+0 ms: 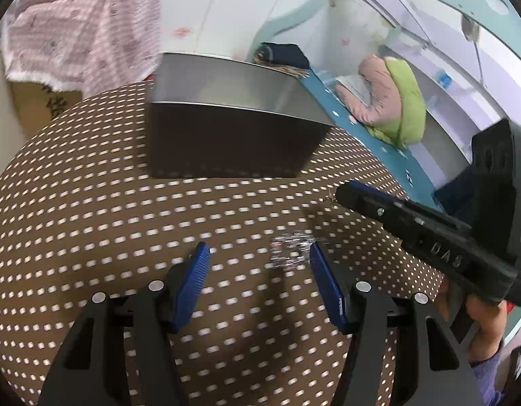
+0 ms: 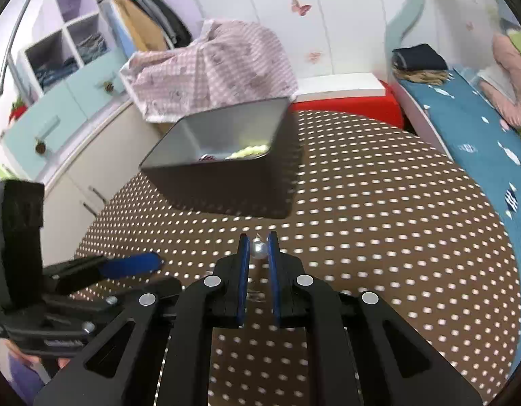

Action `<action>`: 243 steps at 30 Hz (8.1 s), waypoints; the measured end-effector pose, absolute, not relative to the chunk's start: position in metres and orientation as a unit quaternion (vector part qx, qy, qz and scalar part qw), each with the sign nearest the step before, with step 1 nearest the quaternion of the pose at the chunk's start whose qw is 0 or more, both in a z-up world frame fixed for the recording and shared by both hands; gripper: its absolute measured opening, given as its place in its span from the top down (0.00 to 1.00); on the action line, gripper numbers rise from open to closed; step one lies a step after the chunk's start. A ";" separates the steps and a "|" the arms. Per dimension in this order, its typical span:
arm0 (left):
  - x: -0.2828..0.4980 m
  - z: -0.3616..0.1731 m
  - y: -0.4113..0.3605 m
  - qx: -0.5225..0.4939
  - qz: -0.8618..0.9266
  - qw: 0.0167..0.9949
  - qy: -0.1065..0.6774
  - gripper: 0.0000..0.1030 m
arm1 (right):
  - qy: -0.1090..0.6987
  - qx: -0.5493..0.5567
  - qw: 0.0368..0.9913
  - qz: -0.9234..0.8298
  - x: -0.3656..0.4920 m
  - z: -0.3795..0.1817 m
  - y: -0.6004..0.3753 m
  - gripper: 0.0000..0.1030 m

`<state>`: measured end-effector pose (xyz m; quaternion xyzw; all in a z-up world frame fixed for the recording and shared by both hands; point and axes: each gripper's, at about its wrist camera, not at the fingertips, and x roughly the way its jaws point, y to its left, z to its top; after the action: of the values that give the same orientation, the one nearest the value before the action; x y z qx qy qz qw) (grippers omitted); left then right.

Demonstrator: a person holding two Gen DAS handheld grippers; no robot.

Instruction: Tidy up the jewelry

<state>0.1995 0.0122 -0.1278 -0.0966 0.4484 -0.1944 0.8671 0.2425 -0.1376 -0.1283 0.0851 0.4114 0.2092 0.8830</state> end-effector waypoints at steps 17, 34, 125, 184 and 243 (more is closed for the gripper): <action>0.200 -0.127 -0.037 0.010 -0.173 0.883 0.437 1.00 | 0.389 0.111 0.889 0.214 0.229 -0.112 -0.164 0.89; 0.186 -0.048 0.026 -0.060 -0.224 0.905 0.357 1.00 | 0.336 0.103 0.910 0.218 0.228 -0.054 -0.152 0.89; -0.009 0.061 0.034 -0.006 -0.040 0.987 0.158 0.16 | 0.170 -0.025 0.983 0.062 0.004 0.072 -0.102 0.17; -0.003 0.046 0.034 0.002 -0.031 0.992 0.122 0.16 | 0.144 -0.027 0.989 0.033 0.010 0.057 -0.098 0.16; -0.007 0.054 0.028 0.025 -0.023 0.994 0.105 0.16 | 0.145 -0.023 0.989 0.033 0.005 0.062 -0.103 0.16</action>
<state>-0.0065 0.0284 0.0539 0.0255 0.1050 -0.0226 0.9939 0.0047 -0.1034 0.0620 -0.0228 0.1449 0.0333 0.9886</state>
